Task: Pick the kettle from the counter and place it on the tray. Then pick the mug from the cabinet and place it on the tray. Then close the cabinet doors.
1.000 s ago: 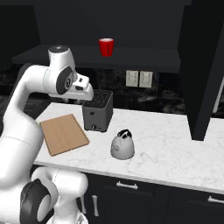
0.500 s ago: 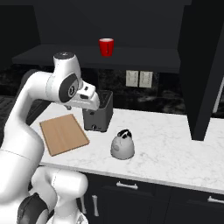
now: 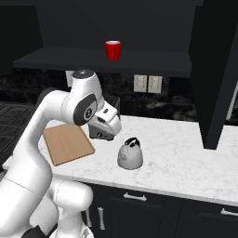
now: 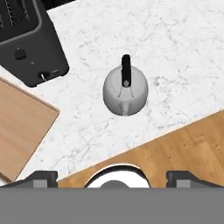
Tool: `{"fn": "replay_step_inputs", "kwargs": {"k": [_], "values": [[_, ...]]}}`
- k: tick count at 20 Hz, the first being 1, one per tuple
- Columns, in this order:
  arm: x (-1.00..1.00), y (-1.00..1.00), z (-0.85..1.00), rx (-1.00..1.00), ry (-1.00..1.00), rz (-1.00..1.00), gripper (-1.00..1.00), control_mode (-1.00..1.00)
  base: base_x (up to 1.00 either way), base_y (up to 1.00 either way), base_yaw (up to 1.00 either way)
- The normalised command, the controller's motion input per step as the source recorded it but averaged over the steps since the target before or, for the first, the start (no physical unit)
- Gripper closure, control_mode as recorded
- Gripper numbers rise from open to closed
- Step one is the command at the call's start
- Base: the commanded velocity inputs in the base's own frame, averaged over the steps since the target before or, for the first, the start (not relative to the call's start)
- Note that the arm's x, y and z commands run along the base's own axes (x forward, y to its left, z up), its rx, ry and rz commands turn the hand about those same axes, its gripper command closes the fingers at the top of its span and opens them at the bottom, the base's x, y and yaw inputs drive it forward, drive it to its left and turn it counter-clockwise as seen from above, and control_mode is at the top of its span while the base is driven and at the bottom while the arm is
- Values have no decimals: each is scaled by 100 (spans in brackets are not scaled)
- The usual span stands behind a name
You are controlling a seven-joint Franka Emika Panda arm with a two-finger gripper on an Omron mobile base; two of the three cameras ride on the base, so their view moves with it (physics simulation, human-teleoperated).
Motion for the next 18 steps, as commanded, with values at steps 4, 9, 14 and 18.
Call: {"fn": "replay_step_inputs", "kwargs": {"k": [4,9,14,18], "values": [[-1,-69,-26,4,0,-35,-100,-100,0,0,0],[11,-53,-29,1,0,-27,-100,-100,0,0,0],[45,-13,-25,0,0,-2,-100,-100,0,0,0],[37,0,-15,0,0,0,-100,-100,0,0,0]]}}
